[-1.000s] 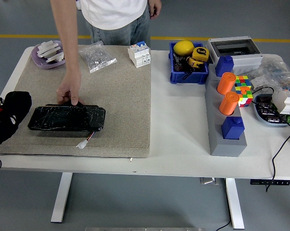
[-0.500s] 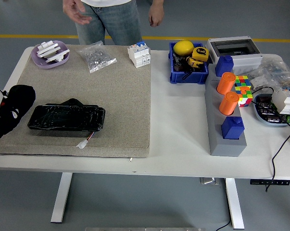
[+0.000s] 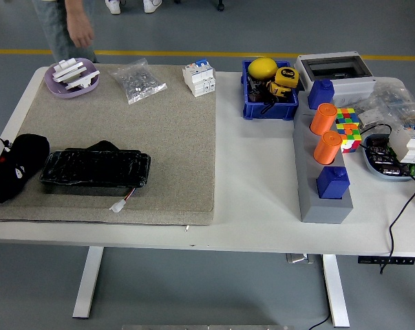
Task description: Pick the rag up,wipe the panel,place it on the desk
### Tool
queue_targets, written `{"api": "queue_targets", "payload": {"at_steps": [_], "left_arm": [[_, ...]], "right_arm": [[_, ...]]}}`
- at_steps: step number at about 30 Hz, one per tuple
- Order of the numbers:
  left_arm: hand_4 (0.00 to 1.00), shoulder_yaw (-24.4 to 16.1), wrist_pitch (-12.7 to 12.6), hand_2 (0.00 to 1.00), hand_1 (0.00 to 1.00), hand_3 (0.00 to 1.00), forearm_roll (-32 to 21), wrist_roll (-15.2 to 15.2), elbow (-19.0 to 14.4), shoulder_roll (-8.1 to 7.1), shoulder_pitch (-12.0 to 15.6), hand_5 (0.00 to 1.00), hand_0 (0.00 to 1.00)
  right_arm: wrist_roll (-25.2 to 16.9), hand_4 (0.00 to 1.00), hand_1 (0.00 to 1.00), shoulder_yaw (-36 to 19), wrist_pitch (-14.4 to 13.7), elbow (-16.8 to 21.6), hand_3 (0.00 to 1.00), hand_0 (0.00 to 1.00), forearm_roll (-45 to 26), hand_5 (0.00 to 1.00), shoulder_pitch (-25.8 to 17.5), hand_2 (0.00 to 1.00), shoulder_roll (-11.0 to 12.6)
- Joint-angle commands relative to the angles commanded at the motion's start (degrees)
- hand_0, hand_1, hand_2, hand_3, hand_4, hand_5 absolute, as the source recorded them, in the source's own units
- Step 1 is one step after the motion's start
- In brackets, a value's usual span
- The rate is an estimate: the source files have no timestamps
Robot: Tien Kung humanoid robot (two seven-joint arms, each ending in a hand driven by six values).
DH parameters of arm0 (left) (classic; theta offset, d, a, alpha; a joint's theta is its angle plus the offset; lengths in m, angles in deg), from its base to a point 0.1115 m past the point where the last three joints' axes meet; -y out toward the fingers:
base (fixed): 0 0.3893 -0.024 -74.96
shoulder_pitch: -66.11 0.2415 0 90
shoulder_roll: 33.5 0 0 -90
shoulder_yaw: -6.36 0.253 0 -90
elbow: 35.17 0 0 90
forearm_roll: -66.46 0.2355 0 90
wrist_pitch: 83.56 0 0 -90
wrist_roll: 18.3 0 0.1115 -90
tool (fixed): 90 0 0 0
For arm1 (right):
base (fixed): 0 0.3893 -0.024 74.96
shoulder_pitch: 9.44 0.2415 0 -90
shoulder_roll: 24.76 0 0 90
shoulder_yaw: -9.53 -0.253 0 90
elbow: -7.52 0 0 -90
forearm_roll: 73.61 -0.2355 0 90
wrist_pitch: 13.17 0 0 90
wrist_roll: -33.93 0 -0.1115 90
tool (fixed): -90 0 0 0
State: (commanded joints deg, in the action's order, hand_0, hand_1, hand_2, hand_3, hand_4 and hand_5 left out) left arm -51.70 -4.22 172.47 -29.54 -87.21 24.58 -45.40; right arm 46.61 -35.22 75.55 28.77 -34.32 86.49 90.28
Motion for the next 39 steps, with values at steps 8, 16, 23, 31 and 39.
{"api": "queue_targets", "payload": {"at_steps": [8,16,23,31,39], "left_arm": [[0.898,-1.39,0.96,0.818,0.811,0.698,1.79,-0.94,-1.58,-0.28,0.15,0.213,0.682],[0.998,-2.77,2.11,0.853,0.840,0.801,2.50,-1.14,-2.62,-0.87,0.55,0.358,0.717],[0.998,-4.49,3.16,0.856,0.846,0.809,2.47,-1.06,-4.93,-1.54,1.61,0.384,0.719],[0.998,-7.24,3.77,0.857,0.846,0.812,-2.11,0.23,-10.15,-2.98,3.61,0.429,0.722],[0.998,-13.47,2.45,0.837,0.823,0.802,-17.47,8.08,-14.21,-2.23,6.23,0.427,0.699]], "right_arm": [[0.06,0.998,0.611,0.05,0.05,-0.08,0.617,0.758,0.07,0.646,-0.13,0.627,-0.01],[-0.01,0.998,0.610,-0.05,0.05,-0.14,0.618,0.757,0.08,0.647,-0.17,0.627,-0.06],[0.02,0.998,0.610,-0.10,0.10,-0.19,0.618,0.760,0.05,0.644,-0.21,0.627,0.07],[0.02,0.998,0.610,-0.11,0.14,-0.26,0.617,0.759,0.00,0.643,-0.40,0.627,0.12],[0.02,0.998,0.610,-0.02,0.08,-0.24,0.616,0.758,0.03,0.642,-0.50,0.627,0.11]]}}
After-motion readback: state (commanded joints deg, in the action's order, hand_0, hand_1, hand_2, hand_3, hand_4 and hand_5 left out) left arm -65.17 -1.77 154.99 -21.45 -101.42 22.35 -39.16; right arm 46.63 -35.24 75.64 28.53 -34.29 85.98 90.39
